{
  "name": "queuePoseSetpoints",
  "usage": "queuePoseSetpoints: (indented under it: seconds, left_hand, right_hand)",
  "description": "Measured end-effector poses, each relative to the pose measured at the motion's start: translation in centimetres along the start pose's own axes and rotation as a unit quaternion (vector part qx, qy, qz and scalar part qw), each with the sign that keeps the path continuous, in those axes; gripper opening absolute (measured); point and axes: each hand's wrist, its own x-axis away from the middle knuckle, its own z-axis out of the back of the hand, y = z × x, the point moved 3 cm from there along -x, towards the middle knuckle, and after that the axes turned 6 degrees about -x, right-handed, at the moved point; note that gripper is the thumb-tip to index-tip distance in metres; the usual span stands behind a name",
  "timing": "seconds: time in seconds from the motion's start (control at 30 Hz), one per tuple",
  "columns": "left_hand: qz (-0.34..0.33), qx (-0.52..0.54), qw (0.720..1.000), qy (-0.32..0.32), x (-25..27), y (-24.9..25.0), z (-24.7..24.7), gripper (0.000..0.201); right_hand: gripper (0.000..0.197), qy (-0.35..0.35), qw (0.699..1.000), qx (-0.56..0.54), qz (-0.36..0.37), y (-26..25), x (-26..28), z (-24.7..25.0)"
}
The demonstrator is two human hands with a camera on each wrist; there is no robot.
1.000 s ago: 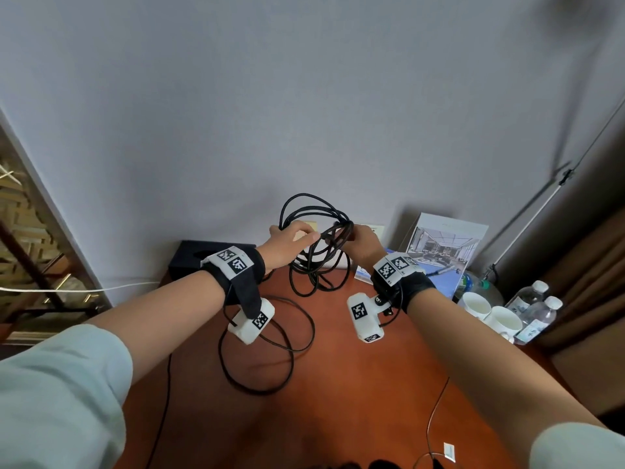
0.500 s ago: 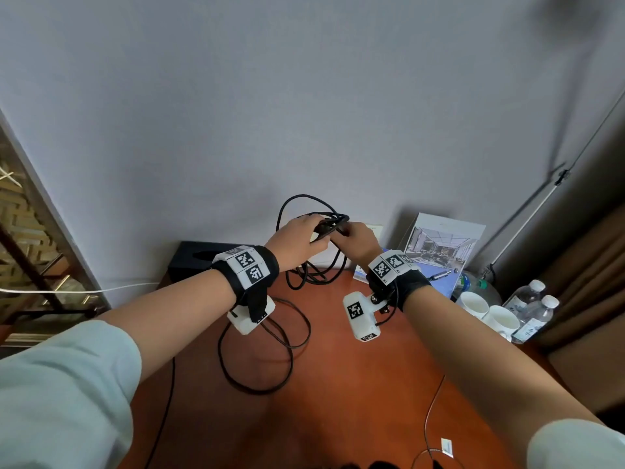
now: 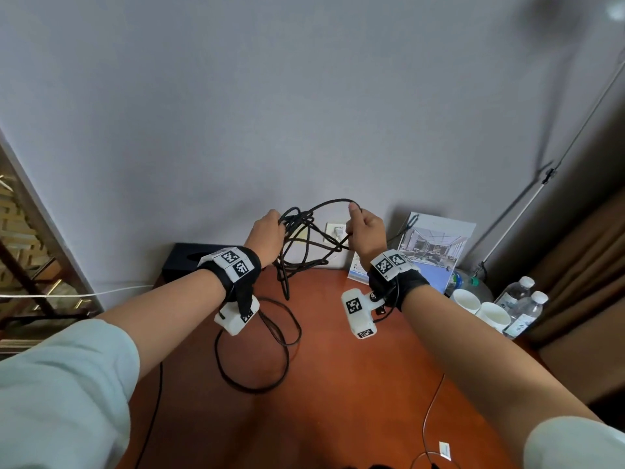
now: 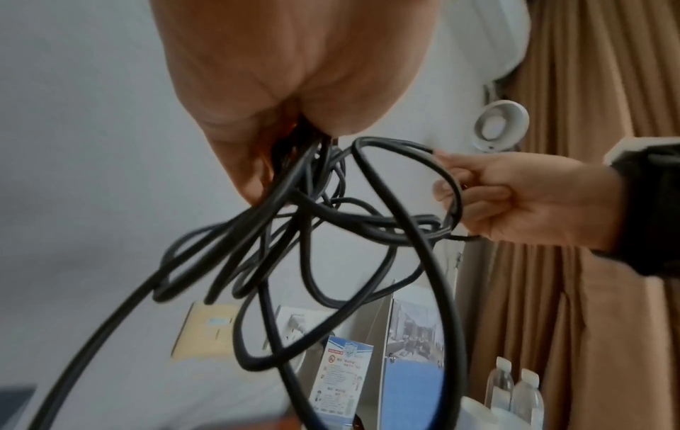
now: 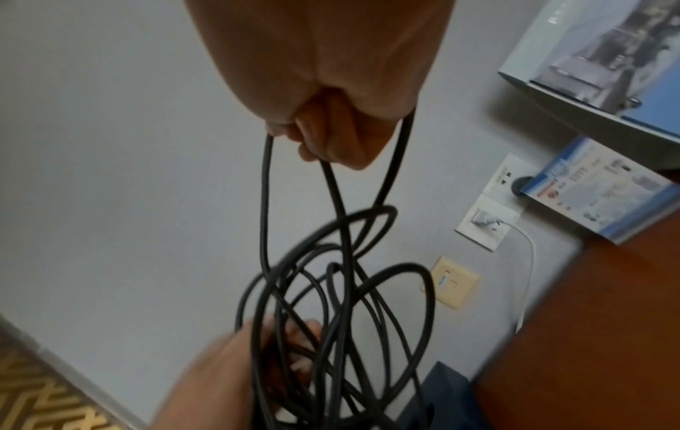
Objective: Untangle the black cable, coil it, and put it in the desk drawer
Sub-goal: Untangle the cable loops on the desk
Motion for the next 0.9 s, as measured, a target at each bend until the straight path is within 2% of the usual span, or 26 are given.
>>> queuePoseSetpoints:
  seconds: [0.1, 0.2, 0.33, 0.43, 0.5, 0.57, 0.6, 0.63, 0.67, 0.7, 0.73, 0.8, 0.83, 0.9]
  left_hand:
    - [0.075, 0.049, 0.996, -0.022, -0.2, -1.8, -0.6, 0.031]
    - [0.106, 0.1, 0.989, -0.023, 0.2, -2.3, -0.6, 0.038]
    - [0.081, 0.129, 0.984, -0.095, 0.8, -1.7, -0.7, 0.038]
    - [0.057, 0.087, 0.984, -0.144, 1.1, -1.6, -0.9, 0.042]
    - [0.069, 0.109, 0.982, -0.139, 1.1, -1.6, -0.9, 0.037]
    - [0.089, 0.131, 0.981, -0.116, 1.2, -1.6, -0.7, 0.034]
    - [0.093, 0.132, 0.981, -0.105, 1.2, -1.7, -0.5, 0.033]
    - [0.095, 0.133, 0.982, -0.098, 1.2, -1.8, -0.4, 0.032]
    - [0.094, 0.133, 0.982, -0.093, 1.2, -1.8, -0.4, 0.031]
    - [0.092, 0.128, 0.984, -0.087, 1.2, -1.8, -0.2, 0.03]
    - [0.087, 0.118, 0.986, -0.081, 1.2, -1.7, -0.1, 0.028]
    - [0.073, 0.096, 0.99, -0.066, 1.2, -1.3, 0.0, 0.024]
    - [0.066, 0.087, 0.992, -0.059, 1.2, -1.0, 0.1, 0.023]
    - [0.051, 0.075, 0.995, -0.047, 1.2, -0.4, 0.3, 0.022]
  right_hand:
    - [0.051, 0.043, 0.995, -0.094, -0.015, 0.0, -0.1, 0.7]
    - [0.053, 0.072, 0.989, -0.126, -0.02, 0.3, -0.4, 1.3]
    - [0.053, 0.087, 0.986, -0.14, -0.03, 0.9, -0.6, 1.6]
    - [0.051, 0.092, 0.986, -0.137, -0.023, 0.7, -0.5, 1.9]
    - [0.05, 0.084, 0.99, -0.095, -0.054, 1.2, -0.7, 2.4]
    - [0.046, 0.044, 0.994, -0.017, -0.102, 1.7, -1.3, 2.8]
    - [0.039, 0.0, 0.99, 0.065, -0.127, 2.1, -1.7, 2.9]
    - [0.028, -0.053, 0.975, 0.161, -0.146, 2.3, -1.8, 2.9]
    - [0.018, -0.075, 0.954, 0.247, -0.152, 2.3, -1.9, 2.9]
    - [0.022, -0.071, 0.945, 0.285, -0.146, 2.2, -1.9, 2.8]
    - [0.037, -0.063, 0.942, 0.302, -0.132, 1.8, -1.6, 2.6]
    - [0.056, -0.058, 0.944, 0.323, -0.029, 0.4, -1.0, 1.6]
    - [0.054, -0.09, 0.936, 0.338, 0.027, -0.6, -0.5, 0.8]
    - [0.04, -0.167, 0.918, 0.348, 0.094, -1.9, 0.6, -1.1]
